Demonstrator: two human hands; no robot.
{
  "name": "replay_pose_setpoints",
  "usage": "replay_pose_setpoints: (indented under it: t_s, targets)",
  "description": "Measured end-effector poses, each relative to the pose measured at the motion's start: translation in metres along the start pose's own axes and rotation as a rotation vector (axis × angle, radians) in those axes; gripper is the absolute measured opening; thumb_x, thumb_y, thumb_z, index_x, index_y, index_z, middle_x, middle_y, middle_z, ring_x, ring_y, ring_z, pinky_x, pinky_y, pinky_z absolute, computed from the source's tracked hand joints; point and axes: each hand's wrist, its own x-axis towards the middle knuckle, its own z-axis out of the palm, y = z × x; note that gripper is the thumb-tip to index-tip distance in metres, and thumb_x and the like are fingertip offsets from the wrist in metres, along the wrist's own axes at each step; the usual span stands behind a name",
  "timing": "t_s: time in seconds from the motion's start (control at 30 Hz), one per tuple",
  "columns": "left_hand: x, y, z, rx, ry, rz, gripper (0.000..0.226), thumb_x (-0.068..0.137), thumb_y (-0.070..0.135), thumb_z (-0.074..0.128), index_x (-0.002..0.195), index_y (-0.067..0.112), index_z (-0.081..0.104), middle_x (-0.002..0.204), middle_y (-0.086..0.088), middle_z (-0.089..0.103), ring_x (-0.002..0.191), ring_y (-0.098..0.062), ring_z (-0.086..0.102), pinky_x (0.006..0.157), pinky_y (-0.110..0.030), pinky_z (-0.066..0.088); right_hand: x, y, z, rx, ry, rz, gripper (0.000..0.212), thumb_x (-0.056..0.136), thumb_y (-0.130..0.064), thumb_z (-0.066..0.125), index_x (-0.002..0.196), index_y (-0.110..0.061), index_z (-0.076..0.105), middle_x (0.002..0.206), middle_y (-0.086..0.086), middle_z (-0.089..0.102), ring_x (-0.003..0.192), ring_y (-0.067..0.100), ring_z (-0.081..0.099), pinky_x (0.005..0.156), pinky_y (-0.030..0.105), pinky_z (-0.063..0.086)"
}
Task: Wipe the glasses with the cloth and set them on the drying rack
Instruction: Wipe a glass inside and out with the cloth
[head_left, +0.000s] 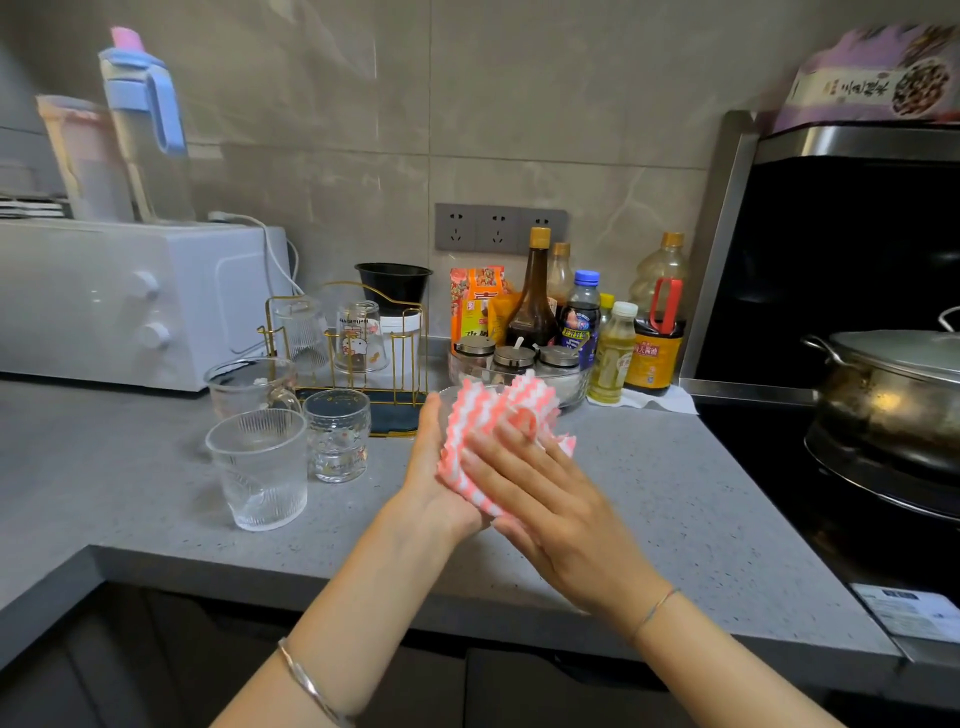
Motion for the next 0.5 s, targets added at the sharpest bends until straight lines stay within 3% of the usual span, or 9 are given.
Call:
replay_pose_setpoints:
  t_s: [0.07, 0.17, 0.23, 0.3, 0.37, 0.4, 0.47, 0.5]
  targets:
    - [0.002, -0.003, 0.001, -0.013, -0.047, 0.019, 0.063, 0.092, 0.060, 0.045, 0.109, 0.001, 0.061, 0.078, -0.019, 0.072, 0.074, -0.032, 0.069, 0.068, -0.044, 0.050, 0.004, 0.000, 0.000, -0.003, 0.010, 0.017, 0.043, 0.104, -0.029, 0.032, 0.142, -0.010, 0.037, 0.150, 0.004, 0.034, 0.145, 0.020, 0.023, 0.120, 0.035, 0.016]
    - [-0.003, -0.008, 0.001, -0.013, -0.113, 0.007, 0.063, 0.093, 0.055, 0.049, 0.102, -0.006, 0.062, 0.077, -0.022, 0.072, 0.061, -0.031, 0.071, 0.048, -0.033, 0.056, 0.009, 0.006, -0.005, -0.009, 0.052, 0.073, 0.042, 0.104, -0.028, 0.032, 0.142, -0.010, 0.038, 0.150, 0.005, 0.035, 0.144, 0.021, 0.025, 0.119, 0.034, 0.018]
    - [-0.005, -0.010, -0.002, 0.011, -0.158, 0.009, 0.070, 0.089, 0.060, 0.053, 0.116, -0.004, 0.062, 0.093, -0.022, 0.072, 0.070, -0.031, 0.072, 0.053, -0.033, 0.059, 0.010, 0.011, -0.010, 0.051, 0.064, 0.151, 0.042, 0.103, -0.029, 0.032, 0.142, -0.013, 0.039, 0.149, 0.003, 0.037, 0.142, 0.017, 0.031, 0.117, 0.030, 0.025]
    - [-0.003, -0.011, -0.007, 0.071, -0.185, 0.050, 0.071, 0.088, 0.064, 0.051, 0.120, 0.002, 0.062, 0.096, -0.020, 0.072, 0.074, -0.028, 0.072, 0.059, -0.033, 0.060, 0.010, 0.012, -0.019, 0.264, 0.069, 0.369, 0.040, 0.103, -0.038, 0.027, 0.139, -0.033, 0.044, 0.133, -0.008, 0.057, 0.124, -0.001, 0.051, 0.101, 0.016, 0.041]
    - [0.001, -0.010, -0.015, 0.215, -0.167, 0.129, 0.068, 0.088, 0.065, 0.046, 0.114, 0.004, 0.066, 0.094, -0.018, 0.074, 0.077, -0.026, 0.073, 0.064, -0.032, 0.059, 0.010, 0.012, -0.028, 0.500, 0.092, 0.587, 0.036, 0.101, -0.047, 0.025, 0.112, -0.057, 0.058, 0.081, -0.016, 0.074, 0.082, -0.009, 0.064, 0.076, 0.011, 0.047]
    - [0.002, -0.011, -0.019, 0.307, -0.152, 0.183, 0.067, 0.087, 0.065, 0.046, 0.114, 0.006, 0.067, 0.098, -0.017, 0.074, 0.083, -0.025, 0.073, 0.068, -0.032, 0.059, 0.010, 0.014, -0.031, 0.571, 0.103, 0.674, 0.040, 0.101, -0.046, 0.027, 0.089, -0.055, 0.064, 0.060, -0.015, 0.067, 0.064, -0.006, 0.061, 0.065, 0.011, 0.044]
    - [0.003, -0.011, -0.027, 0.444, -0.126, 0.283, 0.069, 0.082, 0.066, 0.054, 0.125, 0.013, 0.062, 0.114, -0.014, 0.071, 0.097, -0.026, 0.071, 0.078, -0.035, 0.057, 0.013, 0.022, -0.040, 0.638, 0.115, 0.797, 0.049, 0.096, -0.044, 0.032, 0.055, -0.028, 0.053, 0.044, -0.010, 0.046, 0.045, 0.002, 0.043, 0.052, 0.015, 0.033]
    - [0.005, -0.011, -0.033, 0.475, -0.106, 0.316, 0.075, 0.076, 0.068, 0.062, 0.131, 0.017, 0.058, 0.122, -0.011, 0.067, 0.103, -0.026, 0.069, 0.083, -0.037, 0.056, 0.017, 0.027, -0.045, 0.645, 0.098, 0.856, 0.051, 0.094, -0.044, 0.034, 0.054, -0.017, 0.047, 0.047, -0.008, 0.042, 0.046, 0.004, 0.038, 0.050, 0.019, 0.031]
